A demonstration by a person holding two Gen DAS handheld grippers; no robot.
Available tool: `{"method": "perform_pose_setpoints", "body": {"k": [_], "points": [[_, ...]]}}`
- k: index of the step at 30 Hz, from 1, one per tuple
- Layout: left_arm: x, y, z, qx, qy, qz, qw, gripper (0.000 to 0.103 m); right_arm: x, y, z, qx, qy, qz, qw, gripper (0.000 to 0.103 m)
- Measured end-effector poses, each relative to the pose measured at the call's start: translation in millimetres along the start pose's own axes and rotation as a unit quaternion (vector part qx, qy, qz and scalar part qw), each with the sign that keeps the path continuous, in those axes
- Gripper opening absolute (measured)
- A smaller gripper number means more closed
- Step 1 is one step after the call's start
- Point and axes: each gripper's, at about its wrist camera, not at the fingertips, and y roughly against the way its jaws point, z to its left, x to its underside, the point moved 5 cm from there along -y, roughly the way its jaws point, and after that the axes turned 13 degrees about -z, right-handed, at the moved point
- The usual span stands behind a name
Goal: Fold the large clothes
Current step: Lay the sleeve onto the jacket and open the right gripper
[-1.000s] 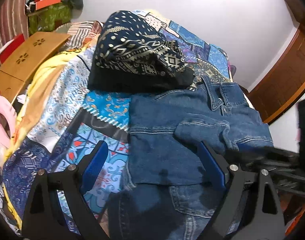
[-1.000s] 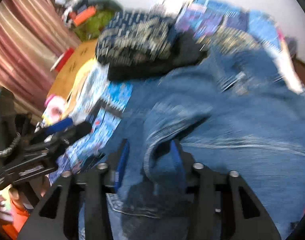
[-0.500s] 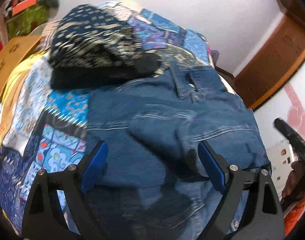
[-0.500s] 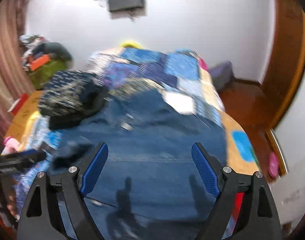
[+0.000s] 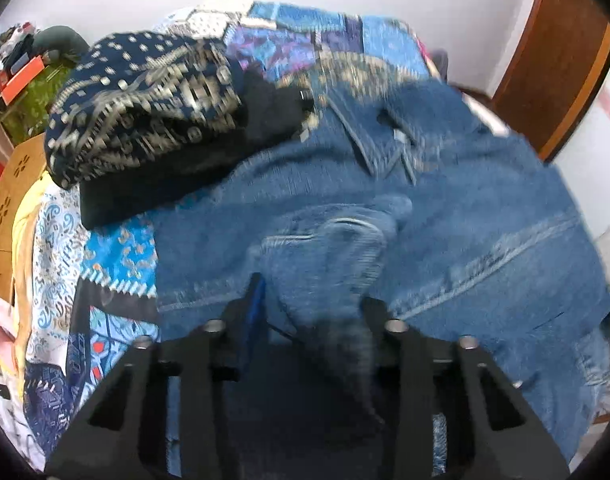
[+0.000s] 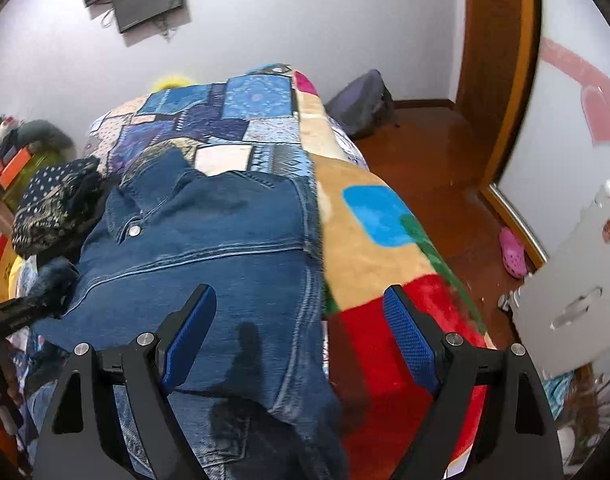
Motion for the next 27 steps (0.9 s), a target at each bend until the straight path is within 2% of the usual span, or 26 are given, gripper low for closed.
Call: {"method": "perform_pose_setpoints", "body": {"k": [3, 5, 9, 13, 15, 19, 20, 23, 25, 27], "points": [[-21, 16, 14, 0.036, 0.037, -0.028, 0.9983, 0.019, -1, -3, -2, -0.005, -0.016, 0.003, 1.0, 0.083], [-32, 30, 22, 0.042, 0.046, -0.05, 0.9968, 0.015, -2, -3, -1, -0.013, -0.022, 0.004, 1.0, 0.083], [-35, 44, 29, 0.026, 0.034, -0.079, 0.996, 0.015, 4, -6, 10, -0.031, -0.025, 0.011, 0.999, 0.083], [-13, 37, 39, 0.016, 0.039, -0.064, 0.9971, 0.016, 18, -18, 24, -0.045, -0.011, 0.043, 0.998, 0.083], [6, 25, 46, 0.011, 0.04, -0.032, 0.9986, 0.023, 27, -24, 29, -0.048, 0.001, 0.063, 0.997, 0.083], [45, 9, 64, -0.002, 0.044, 0.026, 0.9987, 0.056, 31, -22, 27, -0.047, -0.005, 0.063, 0.997, 0.083], [56, 8, 72, -0.009, 0.05, 0.037, 0.998, 0.06, 31, -22, 26, -0.049, -0.009, 0.066, 0.997, 0.083], [68, 12, 91, -0.006, 0.093, 0.048, 0.9945, 0.066, 31, -22, 22, -0.055, -0.023, 0.077, 0.995, 0.083], [68, 18, 103, 0.004, 0.126, 0.047, 0.991, 0.067, 29, -22, 22, -0.056, -0.025, 0.074, 0.995, 0.083], [62, 25, 113, -0.002, 0.138, 0.039, 0.9897, 0.067, 24, -21, 20, -0.049, -0.024, 0.07, 0.996, 0.083]]}}
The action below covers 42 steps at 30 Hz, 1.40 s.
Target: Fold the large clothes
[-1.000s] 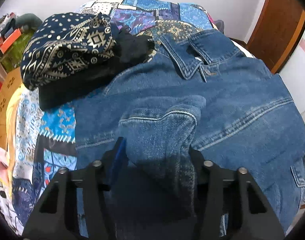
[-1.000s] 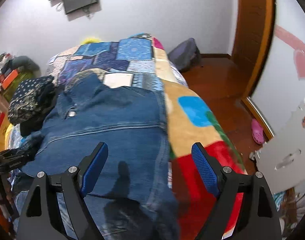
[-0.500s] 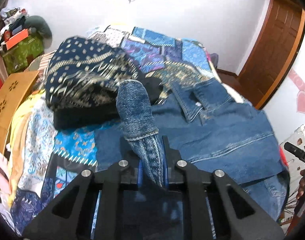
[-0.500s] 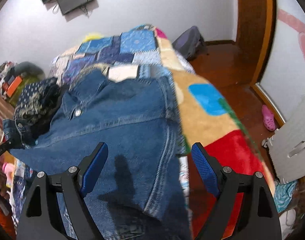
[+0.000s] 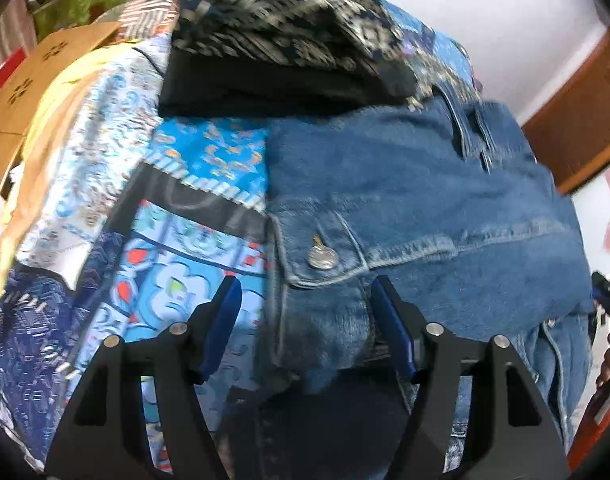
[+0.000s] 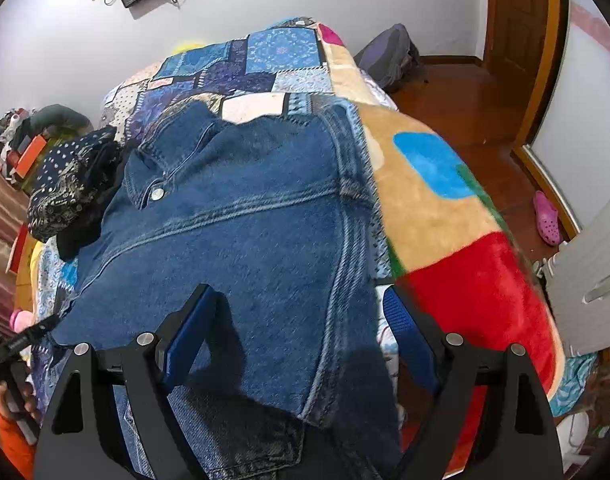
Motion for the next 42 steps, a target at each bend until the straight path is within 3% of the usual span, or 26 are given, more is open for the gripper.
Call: {"method": "perform_pose_setpoints", "body": {"k": [6, 9, 14, 20, 25, 27, 29, 31, 35, 37, 38, 39, 41, 42], "points": [[-39, 12, 20, -0.033, -0.003, -0.037, 0.9988, 0.067, -22, 4, -2, -0.02, -0.014, -0.013, 1.0, 0.083], [-55, 4, 29, -0.019, 0.021, -0.036, 0.9989, 0.067, -36, 2, -5, -0.028, -0.017, -0.021, 0.999, 0.083], [-67, -28, 37, 0.034, 0.08, 0.003, 0.9962, 0.067, -54, -13, -20, -0.031, -0.035, -0.018, 0.999, 0.083], [-62, -75, 37, 0.061, 0.098, 0.068, 0.991, 0.067, -61, -50, -39, -0.043, -0.066, 0.03, 0.996, 0.083], [-46, -112, 38, 0.107, 0.151, 0.123, 0.975, 0.067, -63, -76, -39, -0.074, -0.077, 0.06, 0.993, 0.082], [-41, -126, 37, 0.133, 0.174, 0.14, 0.9656, 0.067, -64, -85, -37, -0.085, -0.078, 0.068, 0.991, 0.077], [-40, -133, 37, 0.157, 0.195, 0.143, 0.9577, 0.075, -64, -98, -35, -0.103, -0.086, 0.093, 0.987, 0.058], [-46, -139, 36, 0.188, 0.215, 0.14, 0.9483, 0.077, -61, -110, -29, -0.131, -0.09, 0.121, 0.98, 0.048], [-56, -149, 37, 0.219, 0.247, 0.14, 0.9334, 0.077, -62, -120, -25, -0.124, -0.087, 0.12, 0.981, 0.043], [-58, -152, 32, 0.218, 0.24, 0.139, 0.9358, 0.073, -64, -118, -27, -0.113, -0.091, 0.118, 0.982, 0.03], [-58, -151, 28, 0.212, 0.227, 0.138, 0.9405, 0.064, -65, -116, -30, -0.112, -0.095, 0.118, 0.982, 0.021], [-58, -149, 21, 0.21, 0.204, 0.14, 0.9459, 0.059, -65, -114, -31, -0.114, -0.097, 0.118, 0.982, 0.019], [-57, -144, 10, 0.206, 0.168, 0.137, 0.9542, 0.038, -68, -107, -33, -0.128, -0.112, 0.112, 0.979, 0.013], [-57, -138, 3, 0.196, 0.146, 0.133, 0.9606, 0.034, -69, -105, -33, -0.131, -0.119, 0.11, 0.978, 0.013]]}}
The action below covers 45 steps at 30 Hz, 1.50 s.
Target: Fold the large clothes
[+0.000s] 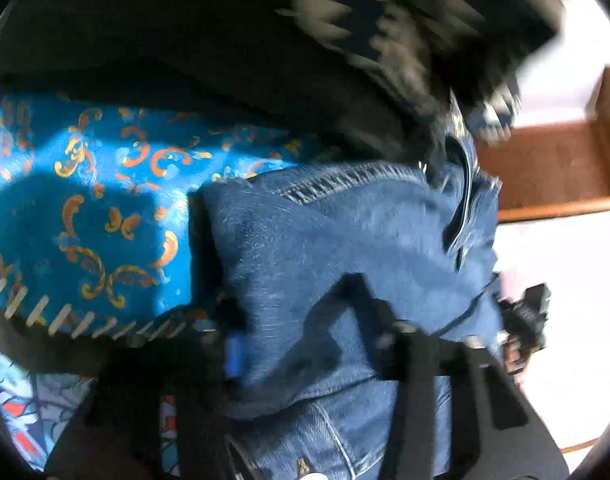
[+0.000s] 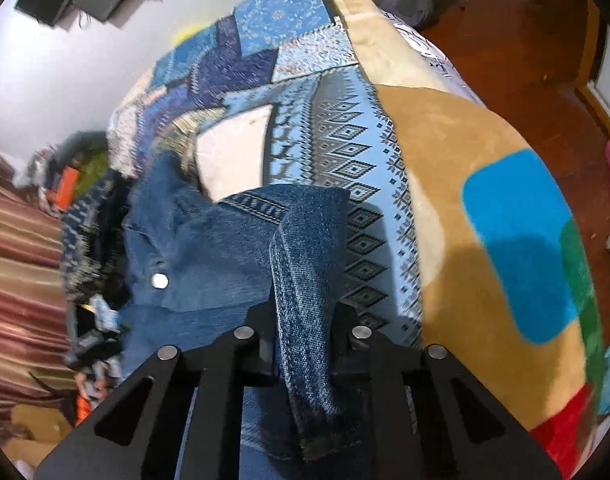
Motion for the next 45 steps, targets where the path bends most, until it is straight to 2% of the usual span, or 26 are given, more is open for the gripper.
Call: {"method": "perform_pose_setpoints", "body": {"k": [2, 3, 6, 10, 12, 13, 15, 19, 21, 24, 26, 28, 30, 31, 35, 36, 38, 40, 42, 45], "points": [[2, 3, -10, -0.014, -0.022, -0.005, 0.9996, 0.012, -2, 12, 6, -0.006, -0.004, -0.013, 1.0, 0.013], [3, 7, -18, -0.026, -0.036, -0.011, 0.999, 0.01, -3, 16, 10, -0.007, -0.001, -0.019, 1.0, 0.013], [5, 26, -53, -0.052, -0.09, -0.034, 0.994, 0.008, -6, 37, 29, 0.0, 0.032, -0.049, 0.998, 0.013], [-2, 66, -99, -0.024, -0.111, -0.076, 0.9906, 0.007, -11, 67, 66, -0.005, 0.074, -0.095, 0.993, 0.012], [-2, 91, -138, -0.013, -0.147, -0.108, 0.9832, 0.007, -14, 80, 84, -0.016, 0.088, -0.113, 0.99, 0.012], [-6, 104, -139, -0.006, -0.157, -0.116, 0.9808, 0.007, -16, 88, 96, -0.022, 0.099, -0.123, 0.987, 0.012], [-10, 125, -166, -0.003, -0.187, -0.141, 0.9721, 0.007, -20, 97, 112, -0.03, 0.117, -0.137, 0.983, 0.012], [-26, 154, -206, -0.004, -0.221, -0.192, 0.9562, 0.007, -34, 115, 148, -0.046, 0.161, -0.171, 0.971, 0.012], [-37, 157, -218, -0.008, -0.232, -0.208, 0.9502, 0.007, -46, 118, 161, -0.051, 0.174, -0.186, 0.966, 0.012], [-62, 155, -220, -0.023, -0.233, -0.224, 0.946, 0.007, -66, 113, 169, -0.042, 0.188, -0.205, 0.96, 0.012], [-77, 145, -216, -0.029, -0.229, -0.225, 0.9465, 0.007, -75, 104, 168, -0.035, 0.188, -0.202, 0.961, 0.012], [-92, 125, -208, -0.052, -0.224, -0.22, 0.9479, 0.007, -84, 87, 160, -0.016, 0.183, -0.196, 0.963, 0.012], [-106, 103, -188, -0.08, -0.218, -0.207, 0.9506, 0.007, -92, 60, 143, 0.011, 0.172, -0.178, 0.969, 0.012], [-114, 91, -180, -0.078, -0.227, -0.217, 0.9461, 0.007, -95, 48, 133, 0.026, 0.167, -0.17, 0.971, 0.012], [-138, 35, -123, -0.167, -0.216, -0.19, 0.943, 0.009, -96, -16, 74, 0.097, 0.148, -0.115, 0.978, 0.012], [-140, 27, -112, -0.175, -0.21, -0.187, 0.9434, 0.01, -93, -25, 60, 0.106, 0.139, -0.104, 0.979, 0.012], [-145, 20, -96, -0.16, -0.192, -0.183, 0.9507, 0.017, -89, -42, 33, 0.115, 0.118, -0.084, 0.983, 0.012], [-148, 20, -90, -0.139, -0.181, -0.183, 0.9561, 0.018, -84, -51, 15, 0.102, 0.103, -0.075, 0.987, 0.013], [-147, 21, -91, -0.144, -0.193, -0.181, 0.9536, 0.02, -83, -50, 12, 0.101, 0.105, -0.08, 0.986, 0.014], [-144, 25, -98, -0.168, -0.21, -0.182, 0.9457, 0.027, -83, -47, 19, 0.118, 0.123, -0.08, 0.982, 0.018]]}}
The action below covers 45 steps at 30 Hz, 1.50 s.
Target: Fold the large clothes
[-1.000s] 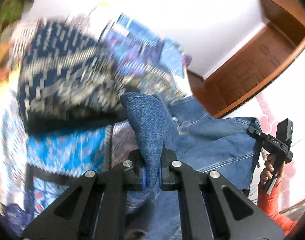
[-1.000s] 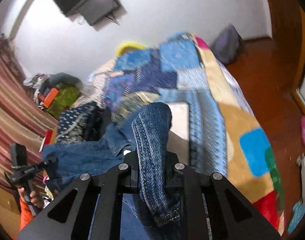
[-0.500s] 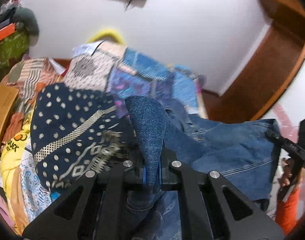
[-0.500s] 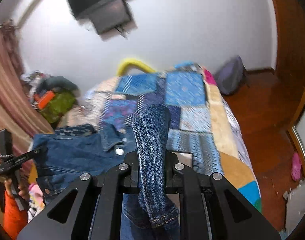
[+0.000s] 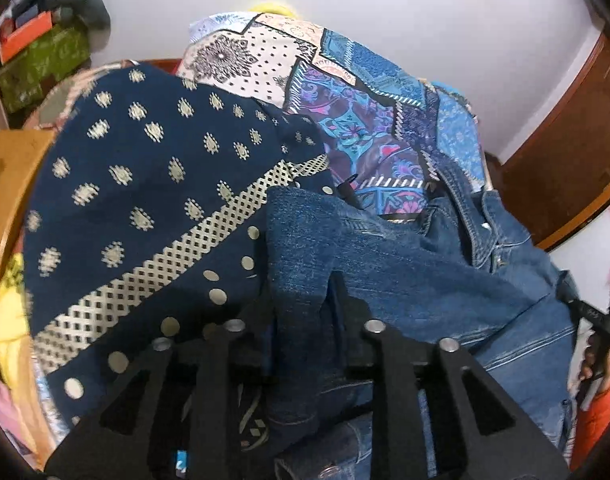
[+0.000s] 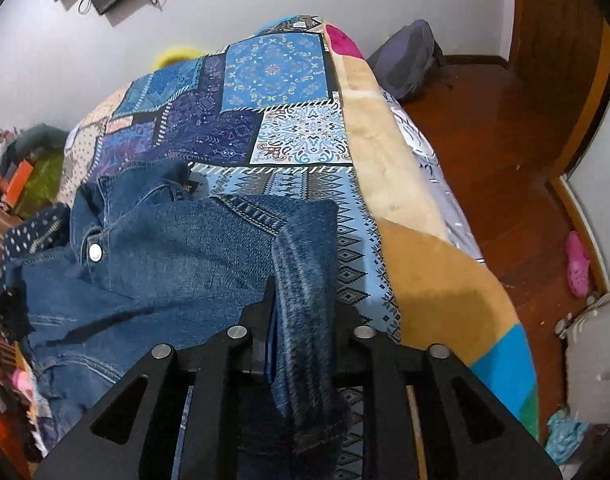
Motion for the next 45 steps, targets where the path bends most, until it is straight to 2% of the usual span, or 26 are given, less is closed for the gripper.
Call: {"method": "perform_pose_setpoints", "body": {"k": [6, 12, 14, 17, 22, 26, 28, 31, 35, 40, 45], "points": [[0, 26, -5, -0.029, -0.019, -0.012, 0.9993, 0.028, -2, 34, 9, 0.022, 0.022, -0.008, 0.999, 0.022], [0, 73, 0, -0.053, -0.044, -0.043, 0.9967, 0.029, -5, 86, 23, 0.016, 0.056, -0.036, 0.998, 0.028], [0, 95, 3, -0.056, -0.048, -0.058, 0.9956, 0.039, -5, 108, 31, 0.019, 0.076, -0.054, 0.995, 0.037], [2, 123, 6, -0.056, -0.052, -0.077, 0.9941, 0.045, -2, 139, 40, 0.02, 0.093, -0.086, 0.992, 0.056], [13, 158, 9, -0.051, -0.068, -0.077, 0.9934, 0.054, 16, 170, 52, 0.01, 0.104, -0.105, 0.989, 0.07], [30, 178, 8, -0.045, -0.087, -0.072, 0.9926, 0.063, 41, 185, 59, 0.011, 0.123, -0.103, 0.987, 0.07], [45, 182, 5, -0.023, -0.084, -0.056, 0.9946, 0.068, 52, 188, 62, 0.007, 0.135, -0.096, 0.986, 0.07], [71, 179, 0, -0.007, -0.102, -0.016, 0.9946, 0.068, 66, 190, 63, 0.007, 0.138, -0.085, 0.987, 0.07], [109, 175, -5, 0.003, -0.122, 0.016, 0.9924, 0.068, 89, 195, 58, 0.008, 0.129, -0.07, 0.989, 0.07], [160, 158, 3, 0.012, -0.103, 0.068, 0.9923, 0.068, 118, 195, 49, 0.002, 0.113, -0.039, 0.993, 0.07], [206, 130, 19, 0.015, -0.06, 0.129, 0.9897, 0.068, 143, 190, 37, 0.001, 0.087, -0.007, 0.996, 0.07]]}}
